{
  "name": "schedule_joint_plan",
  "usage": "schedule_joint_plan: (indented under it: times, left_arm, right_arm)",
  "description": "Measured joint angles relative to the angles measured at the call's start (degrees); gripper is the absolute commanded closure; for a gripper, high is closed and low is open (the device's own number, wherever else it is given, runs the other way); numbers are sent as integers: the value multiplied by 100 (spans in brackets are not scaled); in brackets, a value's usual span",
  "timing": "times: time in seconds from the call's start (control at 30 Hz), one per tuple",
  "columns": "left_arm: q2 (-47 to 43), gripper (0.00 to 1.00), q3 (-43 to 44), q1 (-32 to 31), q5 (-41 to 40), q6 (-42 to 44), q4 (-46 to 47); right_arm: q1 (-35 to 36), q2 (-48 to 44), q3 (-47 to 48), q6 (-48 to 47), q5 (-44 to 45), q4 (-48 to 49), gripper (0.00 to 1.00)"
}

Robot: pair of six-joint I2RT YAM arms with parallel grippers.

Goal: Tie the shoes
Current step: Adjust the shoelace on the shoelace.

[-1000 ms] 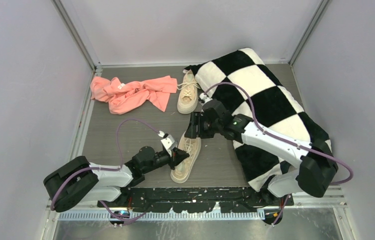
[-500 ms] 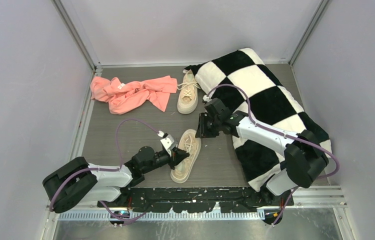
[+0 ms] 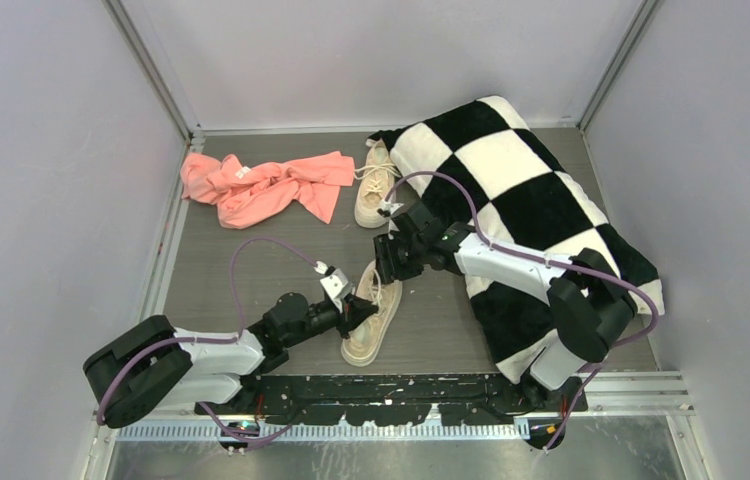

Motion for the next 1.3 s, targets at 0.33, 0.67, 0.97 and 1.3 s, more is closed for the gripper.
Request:
schedule_joint_plan:
  times: [0.33,0.67,0.97,1.3]
  left_arm:
    - [15,100,2,0,-2,26,-76]
    - [352,100,85,0,-2,48,-57]
    - [654,100,188,0,17,39,103]
    - [765,100,199,46,90,0,310]
  right_arm:
    - [173,-83,-579,-623,125,940,51]
    - [315,-83,-608,-789,136,1502,50]
    - [330,92,-584,-916,402,1716,87]
    - [330,107,-509,-905,671,1539,99]
